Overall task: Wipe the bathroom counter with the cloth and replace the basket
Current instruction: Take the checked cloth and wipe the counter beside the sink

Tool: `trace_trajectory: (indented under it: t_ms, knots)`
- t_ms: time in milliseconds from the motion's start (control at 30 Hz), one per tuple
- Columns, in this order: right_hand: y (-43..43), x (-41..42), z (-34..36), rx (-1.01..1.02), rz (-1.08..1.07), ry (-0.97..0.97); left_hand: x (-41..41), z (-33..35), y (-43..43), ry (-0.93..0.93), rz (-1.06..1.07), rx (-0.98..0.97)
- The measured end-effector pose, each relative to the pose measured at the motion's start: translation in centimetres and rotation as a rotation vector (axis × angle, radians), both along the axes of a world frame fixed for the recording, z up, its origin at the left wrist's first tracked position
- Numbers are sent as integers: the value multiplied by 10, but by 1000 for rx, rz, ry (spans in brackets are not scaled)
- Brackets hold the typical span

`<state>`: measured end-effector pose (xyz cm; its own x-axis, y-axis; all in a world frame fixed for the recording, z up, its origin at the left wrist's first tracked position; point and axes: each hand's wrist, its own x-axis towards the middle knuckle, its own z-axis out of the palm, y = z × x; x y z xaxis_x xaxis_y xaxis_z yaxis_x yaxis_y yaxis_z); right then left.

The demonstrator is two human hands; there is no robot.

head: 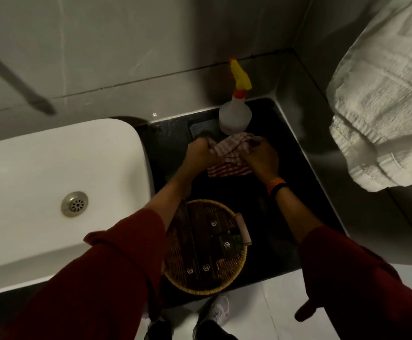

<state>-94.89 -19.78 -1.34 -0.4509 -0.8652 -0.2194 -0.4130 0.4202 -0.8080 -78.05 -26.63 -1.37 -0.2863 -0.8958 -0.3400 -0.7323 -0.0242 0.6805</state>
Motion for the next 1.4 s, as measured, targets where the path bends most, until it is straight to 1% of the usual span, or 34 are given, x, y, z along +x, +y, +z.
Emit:
trace_trajectory:
  t_ms: [100, 167, 233, 300, 367, 467, 567, 667, 700, 767, 833, 867, 967, 1033, 1133, 1200, 1300, 1400]
  knots:
    - [12, 13, 27, -103, -120, -347, 19, 33, 28, 313, 118, 32]
    - [28, 27, 50, -180, -123, -519, 36, 61, 56, 493, 197, 52]
    - [54, 46, 69, -166, -105, -676, 61, 84, 88, 609, 234, 80]
    - [86, 66, 84, -92, -28, -800, 92, 97, 124, 700, 270, 130]
    - [119, 93, 96, 47, 52, -889, 127, 108, 163, 714, 324, 177]
    - [174, 156, 99, 235, 129, -873, 191, 114, 223, 683, 385, 224]
    - [231, 243, 85, 262, 173, -944, 273, 100, 279, 620, 484, 314]
    - [267, 342, 79, 305, 277, -1024, 365, 76, 323, 535, 623, 480]
    - [272, 375, 78, 328, 314, -1030, 396, 68, 336, 542, 691, 501]
    - [275, 437, 75, 374, 384, -1043, 457, 54, 353, 549, 842, 485]
    - [275, 494, 70, 382, 442, -1010, 514, 46, 361, 575, 916, 461]
    - [273, 518, 66, 389, 427, -972, 539, 44, 359, 592, 918, 446]
    - [265, 582, 56, 478, 264, -912, 608, 44, 351, 569, 858, 421]
    - [263, 611, 56, 489, 188, -842, 642, 43, 346, 555, 799, 386]
    - [266, 634, 67, 438, 221, -644, 674, 49, 341, 499, 681, 282]
    - [270, 643, 79, 413, 258, -547, 687, 57, 343, 501, 679, 236]
    - [276, 656, 97, 380, 218, -541, 697, 69, 352, 519, 722, 187]
    - [282, 663, 111, 336, 119, -562, 700, 80, 361, 615, 740, 204]
